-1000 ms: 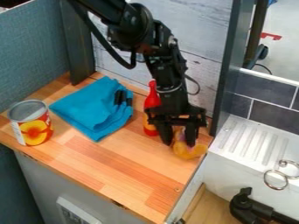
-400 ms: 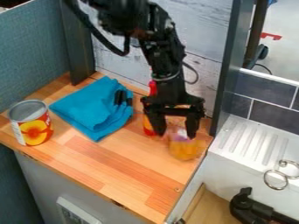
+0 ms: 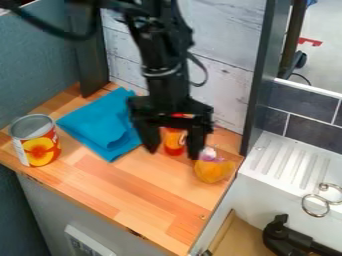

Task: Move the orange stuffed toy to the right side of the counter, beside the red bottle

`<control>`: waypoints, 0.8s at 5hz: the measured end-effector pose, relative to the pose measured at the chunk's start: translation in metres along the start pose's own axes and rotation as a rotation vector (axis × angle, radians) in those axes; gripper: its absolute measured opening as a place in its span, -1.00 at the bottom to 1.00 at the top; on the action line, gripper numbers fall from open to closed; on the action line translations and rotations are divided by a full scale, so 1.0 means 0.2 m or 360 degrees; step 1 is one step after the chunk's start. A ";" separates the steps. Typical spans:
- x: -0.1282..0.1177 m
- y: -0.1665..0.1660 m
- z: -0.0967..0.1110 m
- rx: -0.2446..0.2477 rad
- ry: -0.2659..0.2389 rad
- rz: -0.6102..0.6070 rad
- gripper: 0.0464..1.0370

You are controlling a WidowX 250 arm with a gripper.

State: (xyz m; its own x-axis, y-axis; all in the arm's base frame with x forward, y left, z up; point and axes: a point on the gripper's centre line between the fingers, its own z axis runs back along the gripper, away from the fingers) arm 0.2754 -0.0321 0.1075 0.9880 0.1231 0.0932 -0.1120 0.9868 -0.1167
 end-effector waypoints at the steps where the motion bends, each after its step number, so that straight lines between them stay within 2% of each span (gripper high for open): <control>1: -0.19 0.09 0.14 0.0020 0.0091 -0.0423 0.94; 2: -0.18 0.27 0.26 0.0194 0.0183 -0.0665 0.94; 3: -0.19 0.50 0.30 0.0249 0.0189 -0.0638 0.94; 4: -0.19 0.69 0.30 0.0290 0.0260 -0.0618 0.94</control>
State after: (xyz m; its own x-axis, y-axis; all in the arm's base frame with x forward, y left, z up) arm 0.2157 0.1056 0.1466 0.9626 -0.2635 -0.0632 0.2678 0.9607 0.0733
